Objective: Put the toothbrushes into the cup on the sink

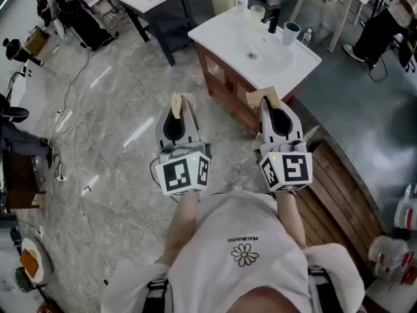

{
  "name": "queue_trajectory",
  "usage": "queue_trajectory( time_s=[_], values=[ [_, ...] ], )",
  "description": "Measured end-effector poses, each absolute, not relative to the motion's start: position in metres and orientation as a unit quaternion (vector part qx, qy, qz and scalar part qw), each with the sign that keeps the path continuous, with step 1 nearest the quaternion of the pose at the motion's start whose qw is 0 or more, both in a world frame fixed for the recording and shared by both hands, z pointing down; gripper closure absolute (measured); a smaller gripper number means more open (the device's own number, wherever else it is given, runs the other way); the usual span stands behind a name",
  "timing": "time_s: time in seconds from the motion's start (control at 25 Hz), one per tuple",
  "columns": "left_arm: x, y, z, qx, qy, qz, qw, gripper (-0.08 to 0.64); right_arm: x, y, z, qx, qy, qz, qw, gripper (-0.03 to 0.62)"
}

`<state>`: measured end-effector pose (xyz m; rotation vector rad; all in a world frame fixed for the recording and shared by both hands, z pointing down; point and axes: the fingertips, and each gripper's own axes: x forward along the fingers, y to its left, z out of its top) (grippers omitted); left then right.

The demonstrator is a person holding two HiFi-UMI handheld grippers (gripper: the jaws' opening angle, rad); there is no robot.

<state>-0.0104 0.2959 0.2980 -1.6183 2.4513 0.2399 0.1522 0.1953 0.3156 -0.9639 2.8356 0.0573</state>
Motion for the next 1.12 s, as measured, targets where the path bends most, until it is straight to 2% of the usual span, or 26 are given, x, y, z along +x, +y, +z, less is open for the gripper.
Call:
queue_trajectory(
  time_s=[1.12],
  values=[
    [-0.021, 0.283, 0.297, -0.530, 0.838, 0.097, 0.084, 0.526, 0.134, 0.179, 0.334, -0.279, 0.958, 0.012, 0.061, 0.561]
  ],
)
